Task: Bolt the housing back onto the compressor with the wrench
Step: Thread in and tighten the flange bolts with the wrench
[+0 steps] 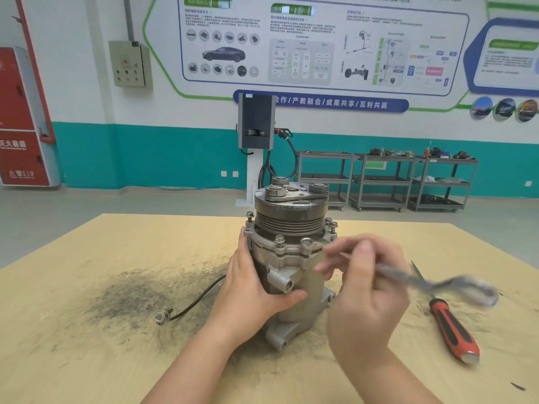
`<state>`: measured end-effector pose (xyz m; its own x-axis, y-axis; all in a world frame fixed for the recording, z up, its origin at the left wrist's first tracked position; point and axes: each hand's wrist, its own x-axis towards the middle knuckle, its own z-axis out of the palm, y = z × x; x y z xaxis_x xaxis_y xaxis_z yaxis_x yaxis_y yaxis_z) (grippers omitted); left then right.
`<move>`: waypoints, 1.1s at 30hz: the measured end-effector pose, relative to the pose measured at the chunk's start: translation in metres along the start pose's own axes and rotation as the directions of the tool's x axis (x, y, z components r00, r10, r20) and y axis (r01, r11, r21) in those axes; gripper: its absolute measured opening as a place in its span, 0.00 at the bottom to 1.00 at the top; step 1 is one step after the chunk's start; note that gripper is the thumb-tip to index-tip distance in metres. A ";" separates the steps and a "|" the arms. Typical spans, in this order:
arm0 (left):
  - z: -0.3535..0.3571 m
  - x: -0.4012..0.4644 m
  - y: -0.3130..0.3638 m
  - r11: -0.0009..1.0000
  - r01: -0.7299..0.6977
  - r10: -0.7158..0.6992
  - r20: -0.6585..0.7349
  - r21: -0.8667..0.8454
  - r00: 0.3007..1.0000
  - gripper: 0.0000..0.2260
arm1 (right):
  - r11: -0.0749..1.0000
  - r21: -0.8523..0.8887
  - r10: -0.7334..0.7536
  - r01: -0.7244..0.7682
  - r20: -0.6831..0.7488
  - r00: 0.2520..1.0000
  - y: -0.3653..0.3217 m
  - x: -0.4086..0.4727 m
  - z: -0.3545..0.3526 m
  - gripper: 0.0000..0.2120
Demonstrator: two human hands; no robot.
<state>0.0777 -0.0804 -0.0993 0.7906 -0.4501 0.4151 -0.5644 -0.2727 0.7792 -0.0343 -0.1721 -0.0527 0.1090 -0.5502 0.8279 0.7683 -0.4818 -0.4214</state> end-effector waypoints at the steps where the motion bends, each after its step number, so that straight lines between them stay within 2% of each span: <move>1: 0.001 0.001 -0.001 1.000 0.005 -0.005 -0.004 -0.002 1.000 0.59 | 0.988 -0.085 -0.118 0.127 0.109 0.987 -0.001 -0.007 0.003 0.09; 3: 0.004 0.003 -0.002 1.000 0.024 -0.024 -0.004 -0.008 1.000 0.59 | 0.917 -0.209 -0.276 0.341 0.284 0.918 0.001 -0.015 0.007 0.07; 4: 0.005 0.004 -0.003 0.999 0.036 -0.036 -0.003 0.004 0.999 0.56 | 0.888 -0.237 -0.307 0.395 0.334 0.891 0.002 -0.016 0.008 0.07; 5: 0.006 0.004 -0.004 0.999 0.039 -0.039 -0.005 0.016 0.999 0.53 | 0.880 -0.235 -0.314 0.412 0.363 0.877 0.001 -0.015 0.009 0.08; 7: 0.006 0.004 -0.005 1.000 0.027 -0.027 -0.010 0.008 1.000 0.54 | 0.917 -0.155 -0.297 0.369 0.355 0.886 -0.002 -0.009 0.008 0.11; 10: 0.002 0.002 -0.003 1.000 0.004 -0.004 -0.017 -0.004 1.000 0.58 | 0.992 -0.003 -0.123 0.125 0.160 0.979 -0.010 0.013 -0.001 0.08; 12: 0.001 0.001 -0.001 1.000 -0.007 0.007 -0.010 -0.008 1.000 0.58 | 0.987 0.090 0.136 -0.137 0.021 0.991 -0.012 0.028 -0.008 0.09; 14: 0.000 0.000 0.000 1.000 -0.012 0.012 0.000 -0.016 1.000 0.58 | 0.897 0.211 0.402 -0.389 -0.023 0.915 -0.008 0.039 -0.014 0.10; 16: 0.000 0.000 0.001 1.000 -0.011 0.011 0.002 -0.030 1.000 0.58 | 0.780 0.303 0.573 -0.547 0.005 0.820 -0.002 0.047 -0.018 0.11; 20: 0.000 0.000 0.001 0.999 -0.018 0.018 0.003 -0.044 1.000 0.58 | 0.569 0.389 0.742 -0.725 0.137 0.656 0.007 0.059 -0.020 0.10; 23: 0.000 0.000 0.002 0.999 -0.018 0.018 0.003 -0.041 1.000 0.58 | 0.494 0.414 0.778 -0.765 0.182 0.601 0.013 0.062 -0.020 0.09; 29: -0.001 -0.001 0.003 0.998 -0.033 0.033 0.001 -0.044 0.999 0.58 | 0.584 0.365 0.735 -0.725 0.141 0.663 0.016 0.064 -0.019 0.10; 31: 0.000 -0.001 0.003 0.999 -0.027 0.027 0.000 -0.027 1.000 0.58 | 0.687 0.324 0.671 -0.651 0.062 0.739 0.016 0.053 -0.016 0.11; 33: 0.000 -0.001 0.002 1.000 -0.020 0.020 -0.004 -0.001 1.000 0.58 | 0.852 0.252 0.488 -0.459 -0.065 0.870 0.011 0.033 -0.009 0.11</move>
<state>0.0759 -0.0808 -0.0981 0.7800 -0.4524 0.4323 -0.5797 -0.2626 0.7713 -0.0281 -0.2022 -0.0334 0.4288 -0.7587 0.4905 0.7636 0.0141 -0.6456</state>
